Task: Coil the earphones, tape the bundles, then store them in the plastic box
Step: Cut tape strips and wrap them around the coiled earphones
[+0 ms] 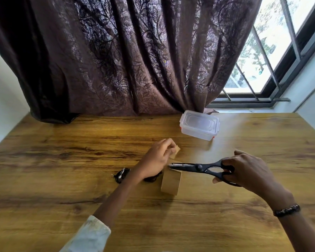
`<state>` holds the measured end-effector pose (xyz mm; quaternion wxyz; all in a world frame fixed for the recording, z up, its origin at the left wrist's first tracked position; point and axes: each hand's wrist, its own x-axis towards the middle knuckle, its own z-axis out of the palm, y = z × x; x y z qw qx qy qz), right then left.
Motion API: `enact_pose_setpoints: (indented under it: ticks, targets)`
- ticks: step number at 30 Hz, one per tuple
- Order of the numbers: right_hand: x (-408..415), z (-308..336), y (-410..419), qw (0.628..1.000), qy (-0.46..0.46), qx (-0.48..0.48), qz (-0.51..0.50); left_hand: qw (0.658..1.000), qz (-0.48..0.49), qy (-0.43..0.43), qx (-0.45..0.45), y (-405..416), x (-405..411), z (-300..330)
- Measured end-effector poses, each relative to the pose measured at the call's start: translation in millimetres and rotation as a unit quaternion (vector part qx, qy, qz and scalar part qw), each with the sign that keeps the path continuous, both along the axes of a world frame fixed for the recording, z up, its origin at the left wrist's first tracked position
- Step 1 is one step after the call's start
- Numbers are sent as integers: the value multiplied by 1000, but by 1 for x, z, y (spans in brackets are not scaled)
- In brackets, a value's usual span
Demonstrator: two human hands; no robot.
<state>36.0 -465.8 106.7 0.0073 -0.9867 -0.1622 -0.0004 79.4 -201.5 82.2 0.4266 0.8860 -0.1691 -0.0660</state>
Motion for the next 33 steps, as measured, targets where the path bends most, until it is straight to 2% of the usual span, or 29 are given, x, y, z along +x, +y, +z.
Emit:
enact_pose_setpoints:
  ticks: [1, 3, 6, 8, 11, 16, 23, 29, 33]
  targets:
    - [-1, -3, 0, 1000, 5, 7, -11, 997, 72, 17, -29, -4, -4, -11]
    - [-1, -13, -2, 999, 5, 18, -31, 970, 219, 47, -97, -13, -16, -31]
    - [-1, -25, -4, 997, 51, 36, -54, 925, 293, 125, -206, -26, -29, -48]
    - [-2, -28, -3, 995, 75, 45, -46, 911, 312, 132, -236, -29, -29, -50]
    - [-2, -31, -2, 988, 111, 87, -58, 914, 319, 98, -232, -35, -25, -48]
    - [0, -41, -2, 982, 106, 128, -92, 910, 332, 76, -237, -40, -21, -47]
    - [-4, -83, -6, 964, -37, 158, -210, 902, 342, 71, -253, -45, -14, -46]
    - [-14, -118, -3, 931, -55, 176, -316, 896, 338, 75, -279, -55, -5, -44]
    - [-15, -129, -1, 919, -72, 192, -337, 895, 332, 80, -286, -57, 1, -45]
